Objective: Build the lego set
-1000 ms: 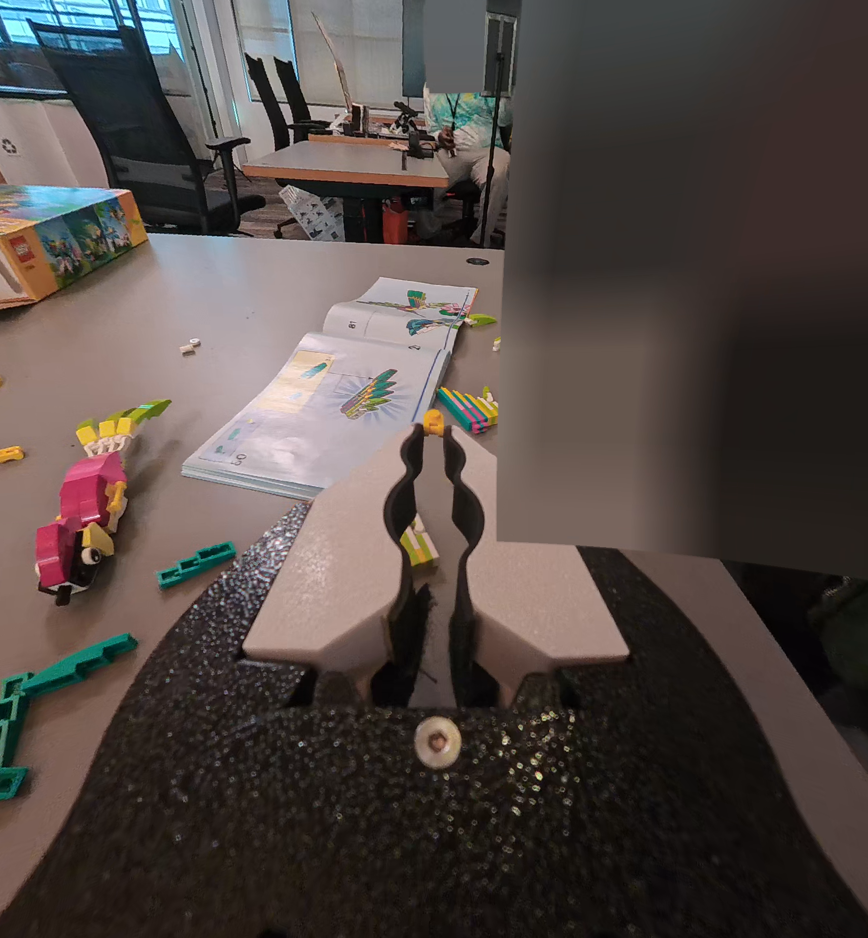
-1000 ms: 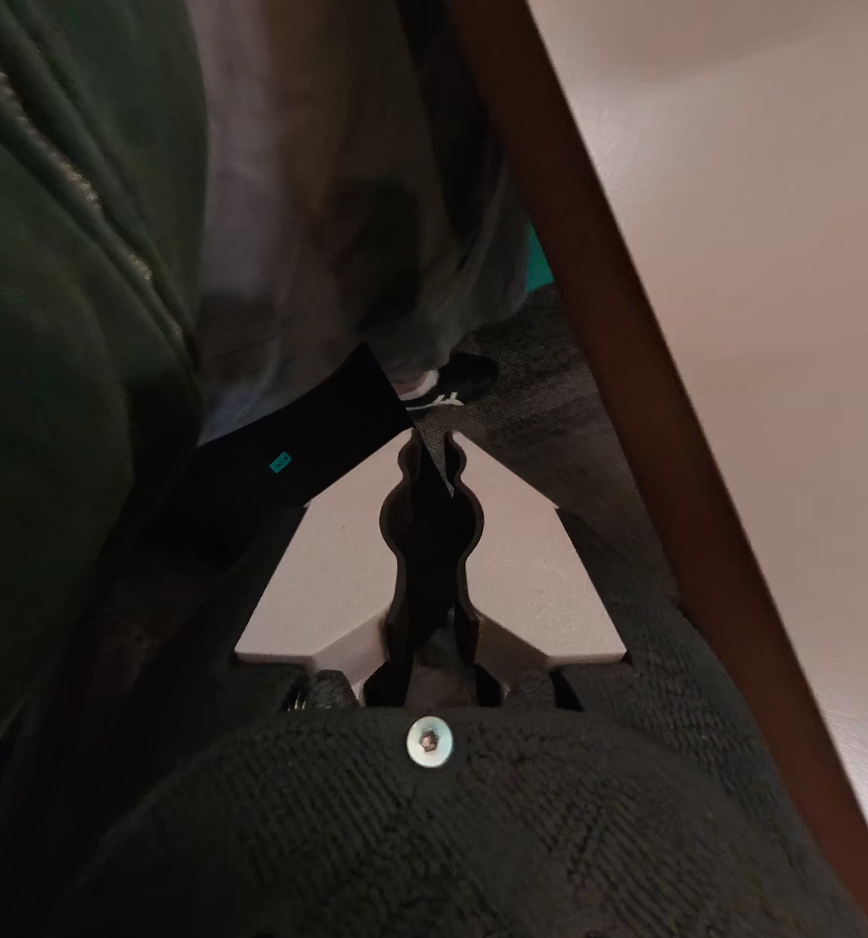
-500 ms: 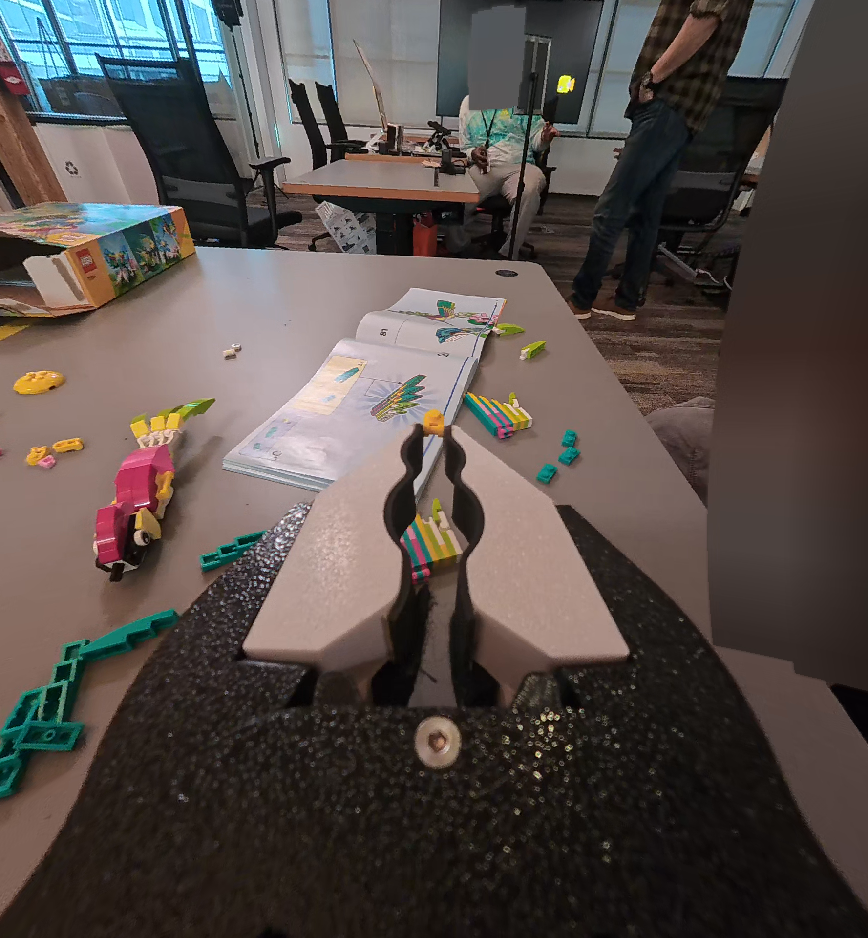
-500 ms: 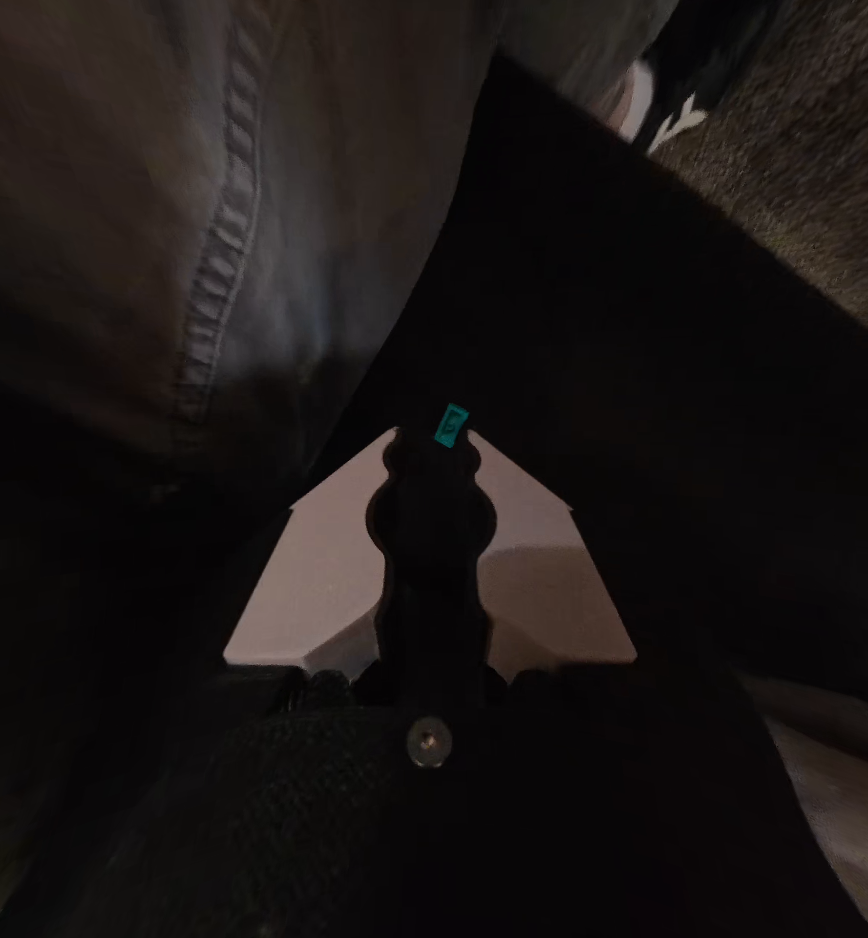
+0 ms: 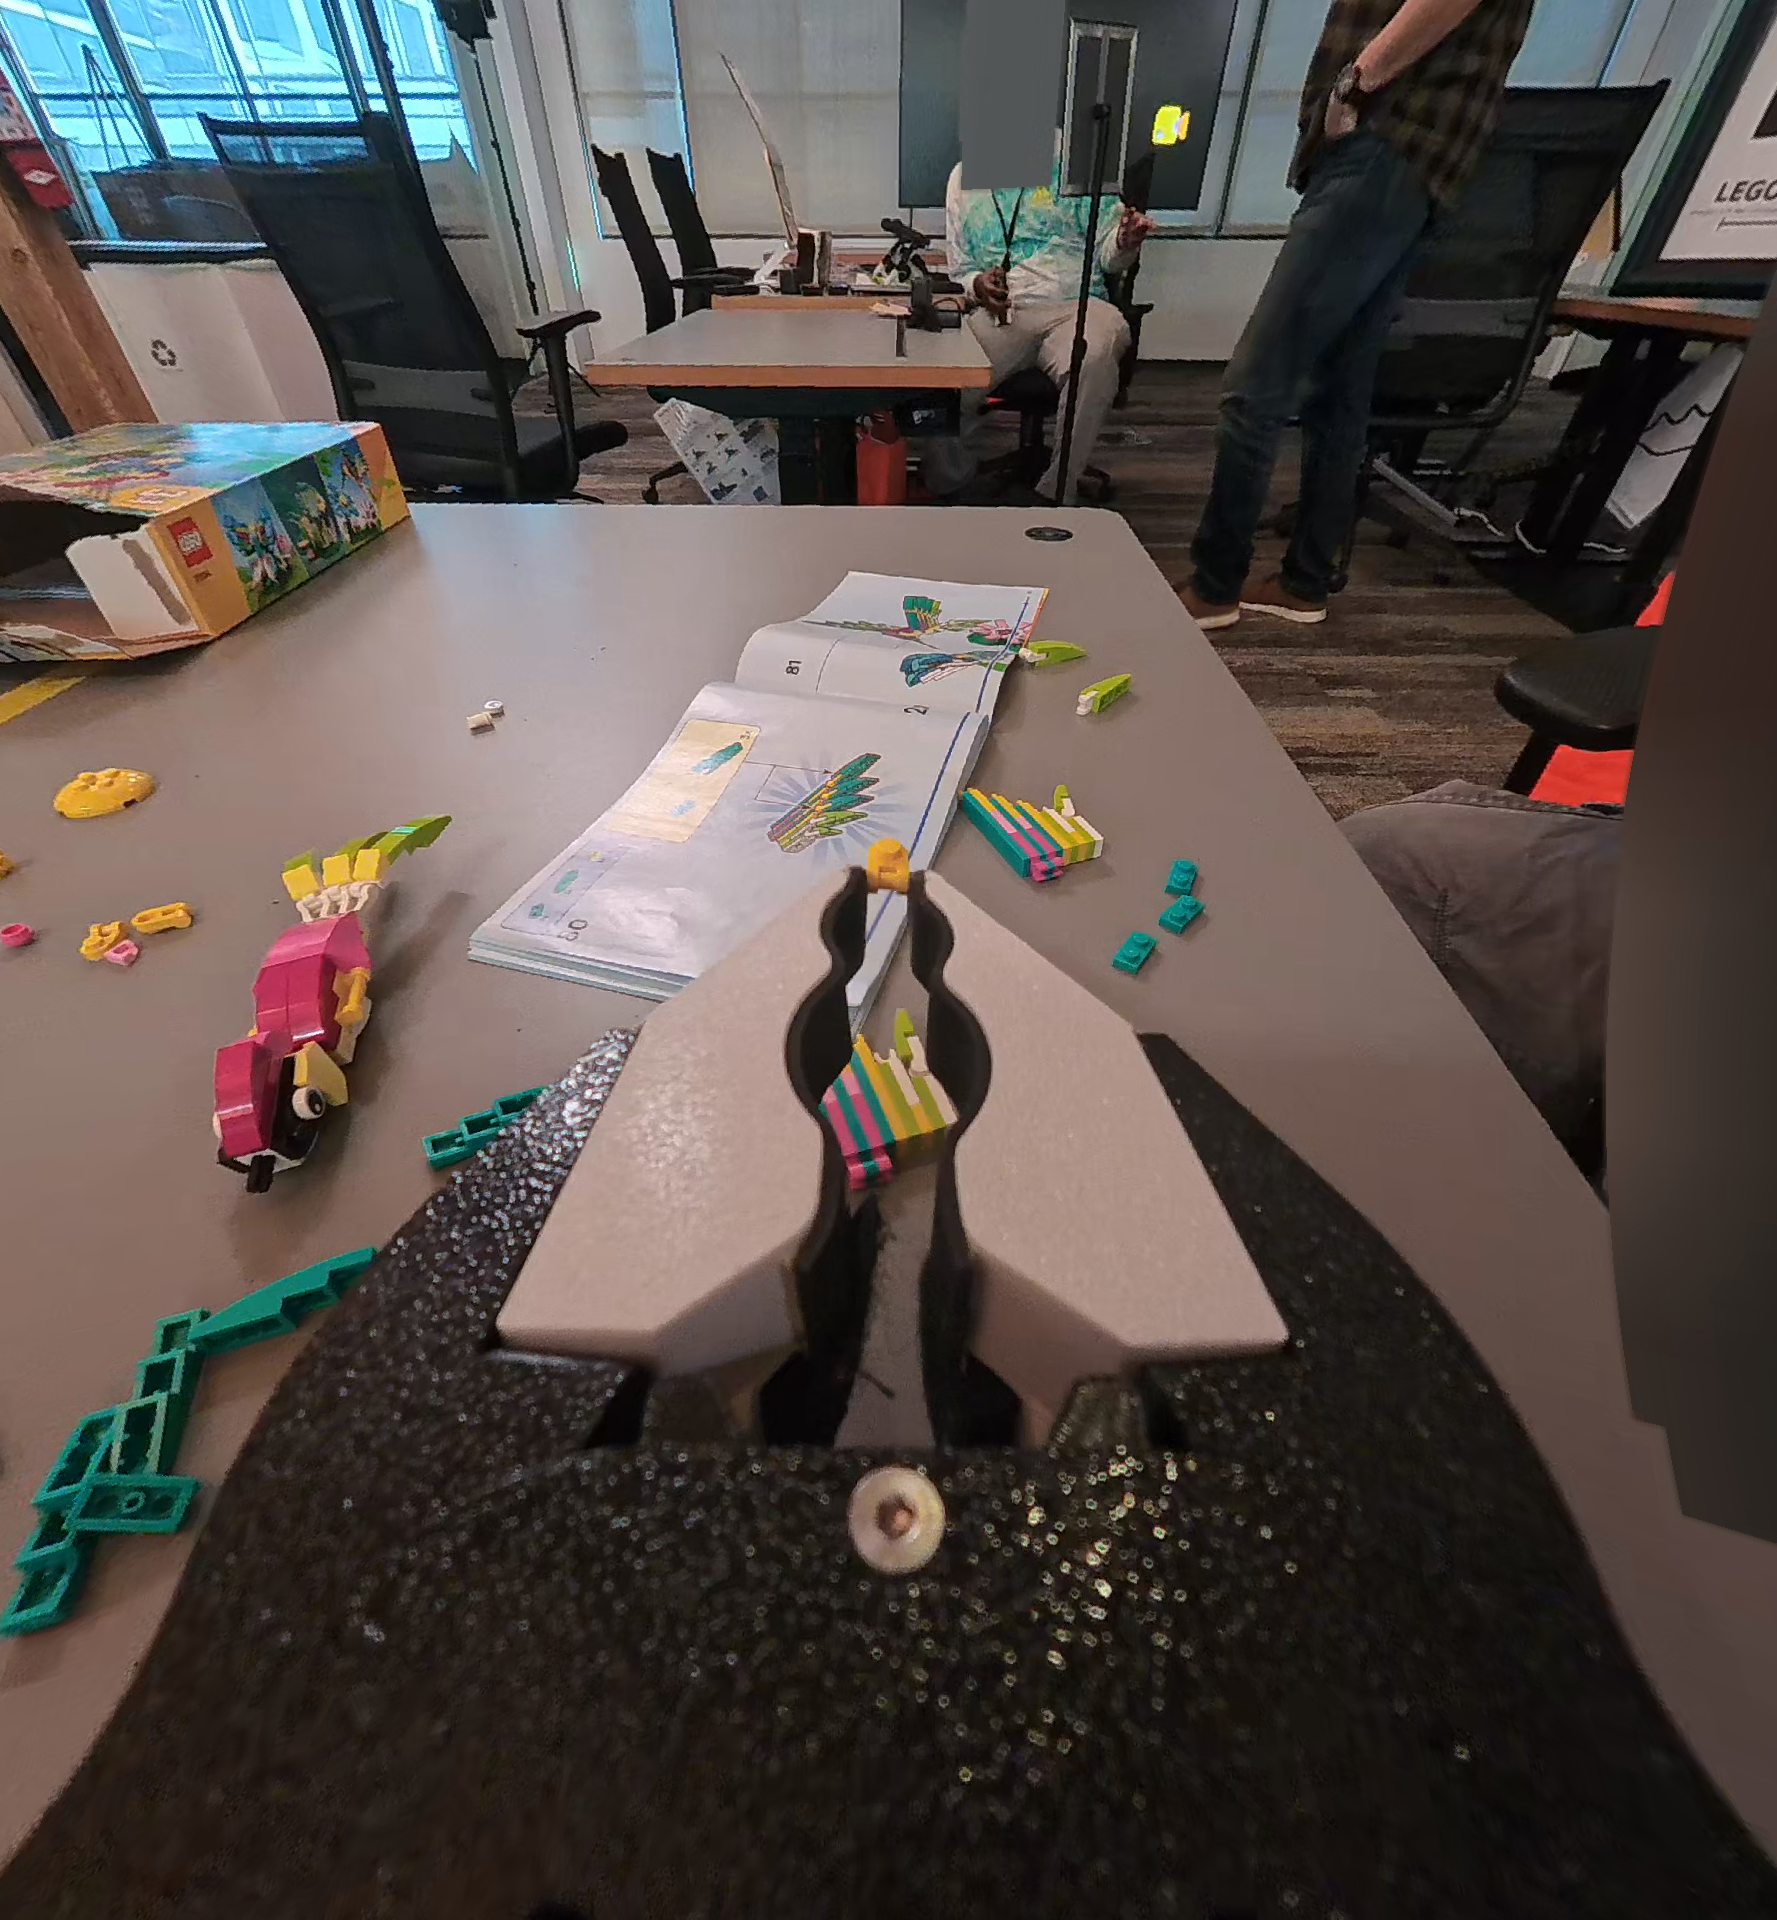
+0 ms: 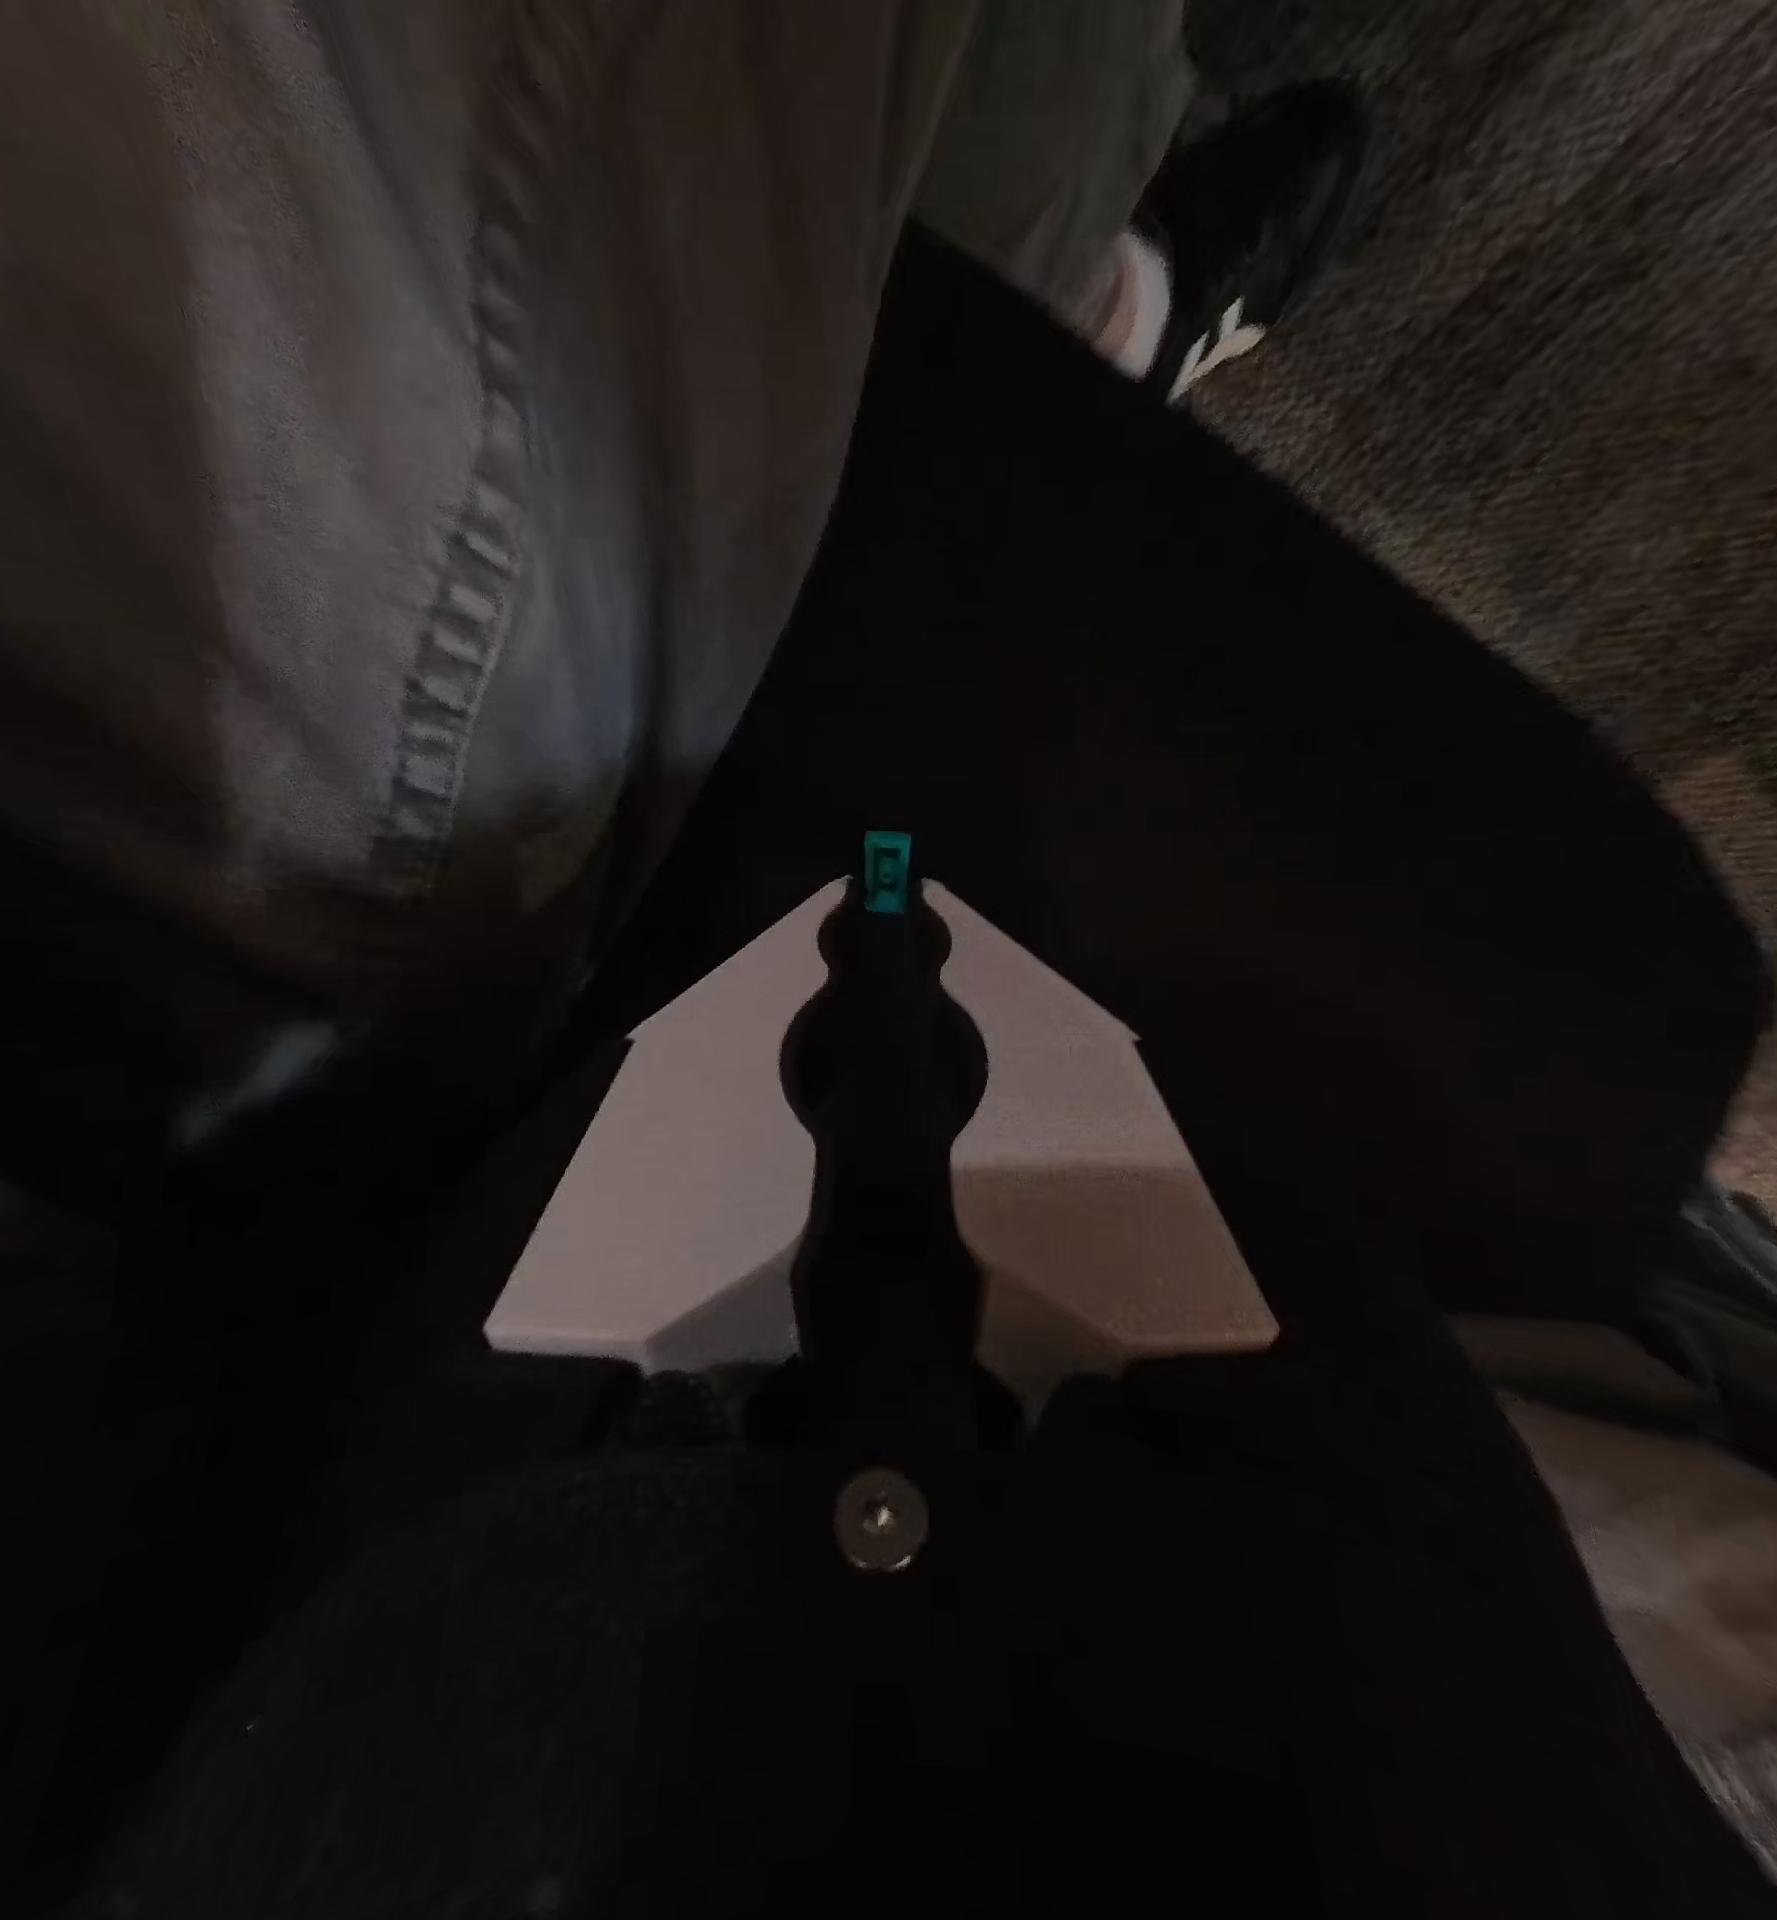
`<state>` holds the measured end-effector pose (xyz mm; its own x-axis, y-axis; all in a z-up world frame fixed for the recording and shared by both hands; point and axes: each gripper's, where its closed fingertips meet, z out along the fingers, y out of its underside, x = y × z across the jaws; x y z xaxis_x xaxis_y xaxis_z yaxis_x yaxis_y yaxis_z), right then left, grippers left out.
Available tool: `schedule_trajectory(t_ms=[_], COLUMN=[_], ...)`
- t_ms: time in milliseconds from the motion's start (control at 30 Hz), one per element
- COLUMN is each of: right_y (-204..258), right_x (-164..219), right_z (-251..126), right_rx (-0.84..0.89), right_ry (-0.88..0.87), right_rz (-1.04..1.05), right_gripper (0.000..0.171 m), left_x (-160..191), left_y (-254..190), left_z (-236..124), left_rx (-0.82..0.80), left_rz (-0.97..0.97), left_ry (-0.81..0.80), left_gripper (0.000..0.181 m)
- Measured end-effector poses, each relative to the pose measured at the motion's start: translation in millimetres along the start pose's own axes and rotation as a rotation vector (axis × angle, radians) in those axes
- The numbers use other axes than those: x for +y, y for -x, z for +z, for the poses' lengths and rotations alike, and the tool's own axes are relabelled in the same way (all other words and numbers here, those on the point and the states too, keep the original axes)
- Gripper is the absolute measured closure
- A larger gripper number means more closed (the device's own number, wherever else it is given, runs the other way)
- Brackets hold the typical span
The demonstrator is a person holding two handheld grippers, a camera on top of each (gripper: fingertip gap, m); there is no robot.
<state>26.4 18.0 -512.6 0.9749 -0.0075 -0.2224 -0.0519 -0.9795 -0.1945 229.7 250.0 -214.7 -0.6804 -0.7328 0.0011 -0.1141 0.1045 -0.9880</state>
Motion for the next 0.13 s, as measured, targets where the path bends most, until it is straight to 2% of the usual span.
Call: schedule_trajectory(t_ms=[33,133], right_y=[-3,-20], right_x=[-6,-24], right_z=[-12,-66], right_rx=[0.014,0.100], right_ry=[-0.043,-0.207], right_rz=[0.001,0.026], right_gripper=[0.164,0.164], left_x=[-1,-3], left_y=[0,1], left_z=[0,-2], left_rx=[0.000,-0.005], left_rz=[-0.005,-0.013], left_ry=[-0.003,-0.010], left_gripper=[0.177,0.177])
